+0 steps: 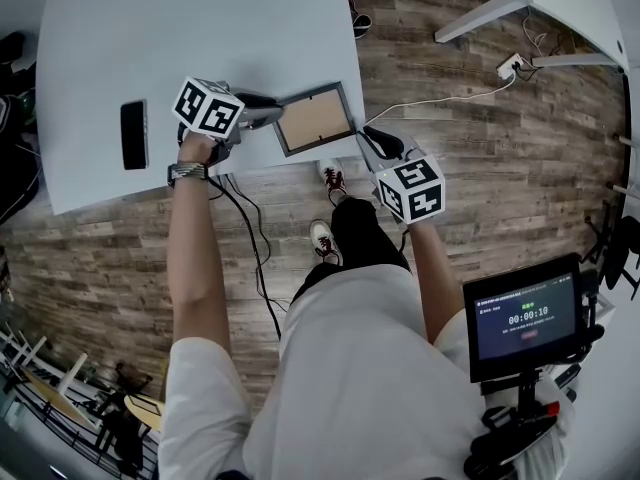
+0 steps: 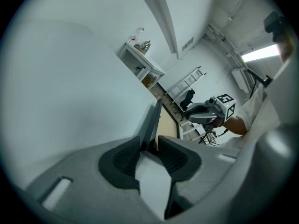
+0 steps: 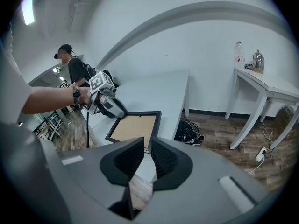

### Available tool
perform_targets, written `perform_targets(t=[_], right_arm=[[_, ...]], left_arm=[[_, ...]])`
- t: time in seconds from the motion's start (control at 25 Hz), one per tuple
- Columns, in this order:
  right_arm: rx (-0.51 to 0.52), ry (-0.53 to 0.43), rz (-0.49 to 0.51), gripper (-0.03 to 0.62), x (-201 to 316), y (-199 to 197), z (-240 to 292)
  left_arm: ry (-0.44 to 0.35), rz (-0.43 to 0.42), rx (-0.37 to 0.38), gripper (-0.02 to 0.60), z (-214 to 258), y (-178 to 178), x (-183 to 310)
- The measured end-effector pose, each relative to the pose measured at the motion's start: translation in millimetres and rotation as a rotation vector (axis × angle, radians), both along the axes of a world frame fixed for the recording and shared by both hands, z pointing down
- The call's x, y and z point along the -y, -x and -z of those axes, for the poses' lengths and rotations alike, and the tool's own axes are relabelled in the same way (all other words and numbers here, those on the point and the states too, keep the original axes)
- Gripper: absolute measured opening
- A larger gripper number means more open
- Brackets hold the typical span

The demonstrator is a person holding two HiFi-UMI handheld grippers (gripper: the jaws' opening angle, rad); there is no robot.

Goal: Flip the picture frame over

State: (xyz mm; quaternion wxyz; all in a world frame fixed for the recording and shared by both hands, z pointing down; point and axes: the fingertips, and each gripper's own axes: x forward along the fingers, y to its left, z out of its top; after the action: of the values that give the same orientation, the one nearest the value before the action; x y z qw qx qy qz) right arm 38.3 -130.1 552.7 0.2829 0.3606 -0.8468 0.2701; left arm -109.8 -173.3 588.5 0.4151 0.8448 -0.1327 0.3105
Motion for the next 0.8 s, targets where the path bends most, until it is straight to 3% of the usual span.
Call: perform_targets(t=[0.44, 0.8], right_arm=[[0.012, -0.003, 0.0, 0.051, 1, 4, 2], [0.023, -0.009, -0.006, 0.051, 5, 6, 4]], left_arm=[[-0.186, 0.005, 0.173, 0.127, -3, 2, 14], [-0.422, 0.144, 0.28, 0.135, 22, 22, 49]])
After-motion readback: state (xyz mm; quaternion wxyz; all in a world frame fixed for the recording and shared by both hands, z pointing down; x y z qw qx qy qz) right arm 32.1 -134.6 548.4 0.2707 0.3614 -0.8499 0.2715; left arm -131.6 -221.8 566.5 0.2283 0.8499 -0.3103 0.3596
